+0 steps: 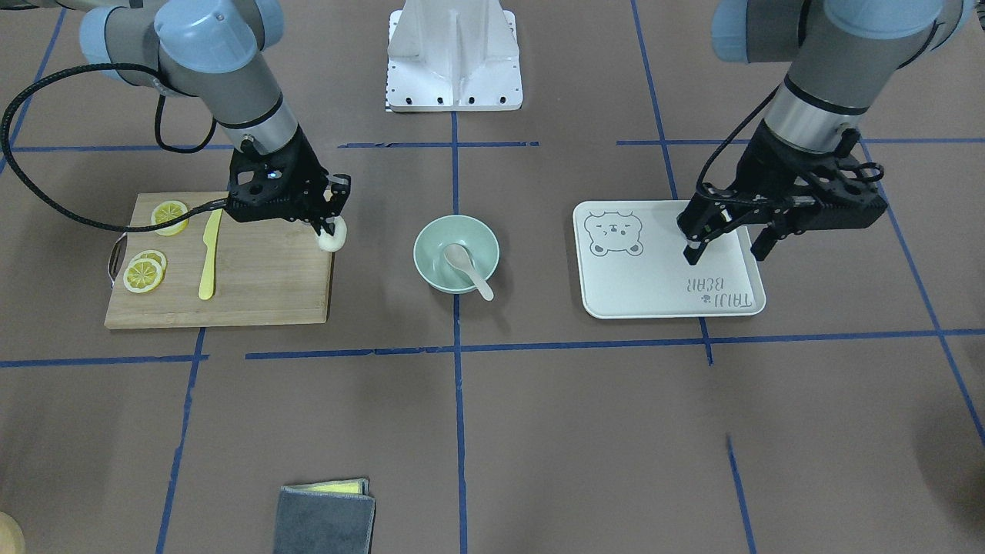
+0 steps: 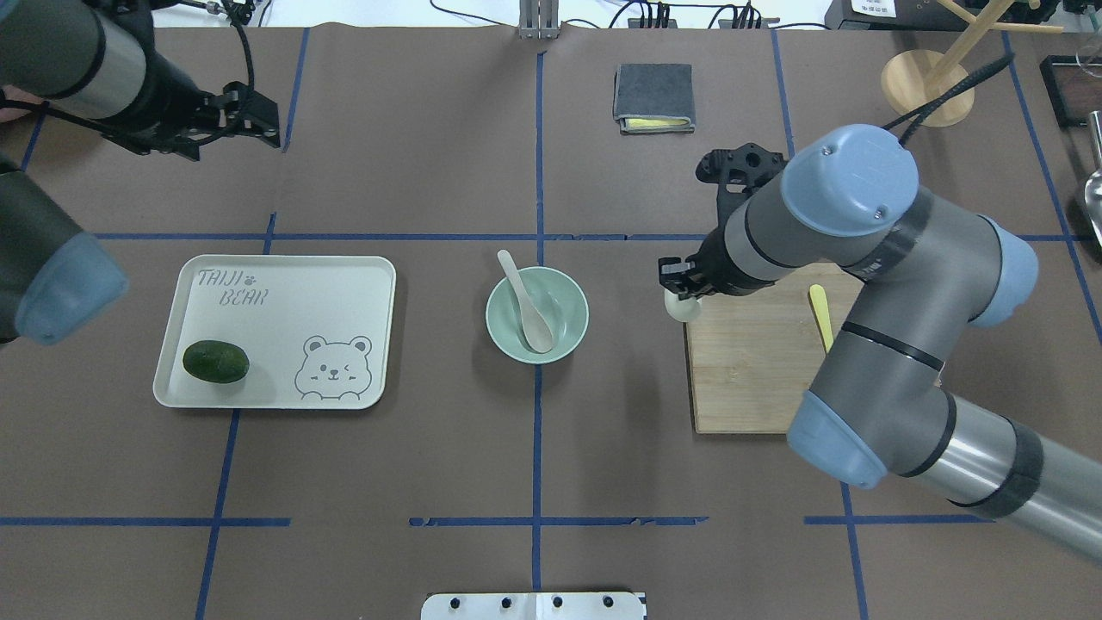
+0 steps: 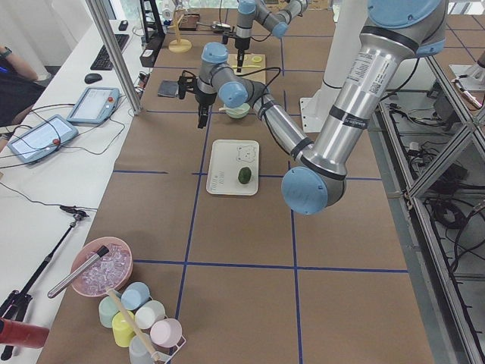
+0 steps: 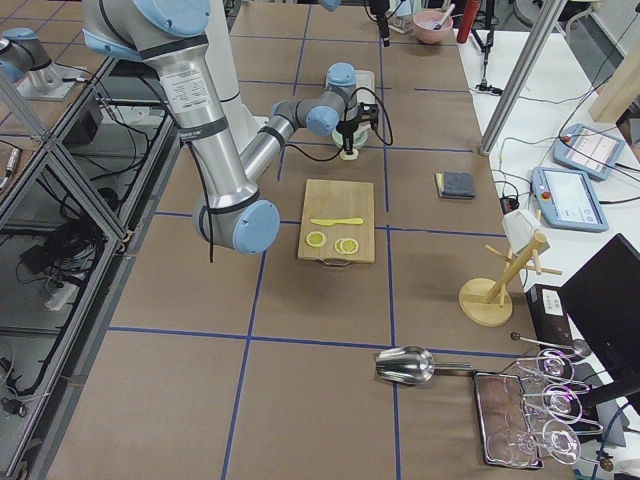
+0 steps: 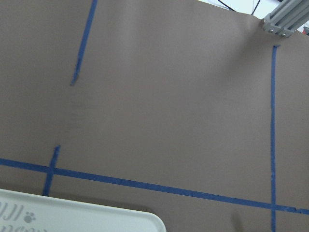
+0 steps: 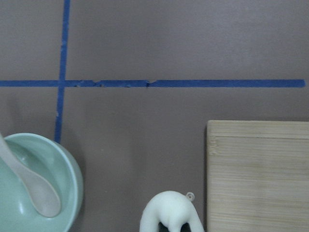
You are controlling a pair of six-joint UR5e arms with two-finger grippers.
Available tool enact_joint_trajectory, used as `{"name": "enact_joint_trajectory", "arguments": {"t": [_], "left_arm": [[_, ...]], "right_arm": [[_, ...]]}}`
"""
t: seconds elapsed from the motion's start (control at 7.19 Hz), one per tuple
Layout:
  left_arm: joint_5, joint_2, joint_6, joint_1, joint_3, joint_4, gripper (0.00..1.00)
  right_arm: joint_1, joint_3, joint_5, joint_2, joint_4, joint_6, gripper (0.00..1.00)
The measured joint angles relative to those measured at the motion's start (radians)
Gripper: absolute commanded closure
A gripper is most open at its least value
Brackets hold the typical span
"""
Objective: Put spoon and bun in bowl
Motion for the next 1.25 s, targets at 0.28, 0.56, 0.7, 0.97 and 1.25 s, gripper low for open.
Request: {"name": "enact_joint_trajectory", "arguments": {"t": [0.28, 0.56, 0.7, 0.97, 1.25], "left_arm": [[-0.001, 0.116, 0.246, -0.072, -0.018, -0.003, 0.00], [-0.002, 0.204, 0.481, -0.167, -0.016, -0.007, 0.00], [-0.003, 0.234, 0.558, -0.201, -0.013, -0.009, 0.00], [-0.004, 0.286, 0.617, -0.227, -0.007, -0.038, 0.00], [-0.011, 0.356, 0.633, -0.235, 0.008, -0.113, 0.00]], "right_arm": [[-0.035, -0.105, -0.025, 0.140, -0.030, 0.014, 1.00], [-0.074, -0.211, -0.064, 0.242, -0.029, 0.031, 1.00], [-0.088, -0.247, -0.075, 0.274, -0.027, 0.033, 0.17], [-0.100, -0.281, -0.086, 0.306, -0.024, 0.053, 0.00], [-0.102, -0.285, -0.086, 0.321, -0.025, 0.083, 0.00]]}}
